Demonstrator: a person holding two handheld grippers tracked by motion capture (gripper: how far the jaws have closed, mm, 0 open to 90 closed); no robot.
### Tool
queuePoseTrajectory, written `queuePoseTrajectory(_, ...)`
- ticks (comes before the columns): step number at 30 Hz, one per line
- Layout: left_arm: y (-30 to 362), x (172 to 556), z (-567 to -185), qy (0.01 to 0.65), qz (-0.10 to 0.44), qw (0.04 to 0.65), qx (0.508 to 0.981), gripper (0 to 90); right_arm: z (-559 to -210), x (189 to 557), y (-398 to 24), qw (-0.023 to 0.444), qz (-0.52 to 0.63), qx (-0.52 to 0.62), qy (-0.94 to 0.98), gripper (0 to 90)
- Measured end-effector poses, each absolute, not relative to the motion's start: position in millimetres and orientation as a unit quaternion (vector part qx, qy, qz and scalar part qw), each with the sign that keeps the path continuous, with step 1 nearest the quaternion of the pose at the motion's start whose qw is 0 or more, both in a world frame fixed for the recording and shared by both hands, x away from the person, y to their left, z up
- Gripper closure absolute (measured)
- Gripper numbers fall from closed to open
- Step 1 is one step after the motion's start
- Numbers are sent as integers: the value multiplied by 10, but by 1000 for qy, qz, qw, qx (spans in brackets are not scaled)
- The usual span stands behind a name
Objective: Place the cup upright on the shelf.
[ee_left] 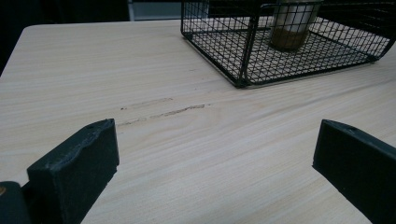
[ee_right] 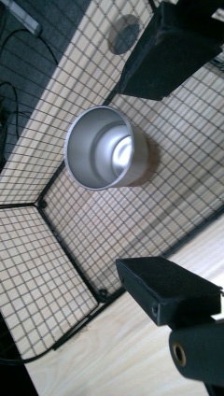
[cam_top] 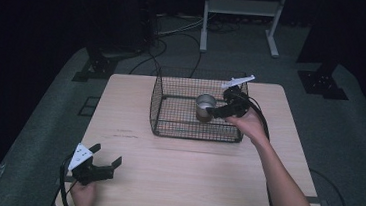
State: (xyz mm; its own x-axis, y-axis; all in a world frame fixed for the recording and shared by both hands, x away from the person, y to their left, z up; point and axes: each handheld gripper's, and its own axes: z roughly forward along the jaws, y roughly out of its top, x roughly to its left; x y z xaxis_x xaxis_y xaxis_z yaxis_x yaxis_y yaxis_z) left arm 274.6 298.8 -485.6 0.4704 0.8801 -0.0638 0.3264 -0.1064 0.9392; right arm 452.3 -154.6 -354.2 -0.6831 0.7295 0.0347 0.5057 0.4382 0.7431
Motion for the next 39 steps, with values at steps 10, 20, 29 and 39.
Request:
queuePoseTrajectory(10, 2986, 2750, -4856, 437, 273, 506, 692, 0, -3626, 4347, -1730, 133, 390, 374, 831, 131)
queuePoseTrajectory(20, 2984, 2750, -4855, 438, 273, 504, 693, 0, -3656, 4101, -1788, 116, 411, 357, 831, 131)
queuePoseTrajectory(29, 2985, 2751, -4855, 437, 274, 503, 693, 0, -3720, 3934, -1811, 119, 409, 346, 836, 131)
queuePoseTrajectory(39, 2980, 2750, -4858, 438, 274, 505, 691, 0, -3791, 3754, -1875, 118, 415, 342, 835, 131)
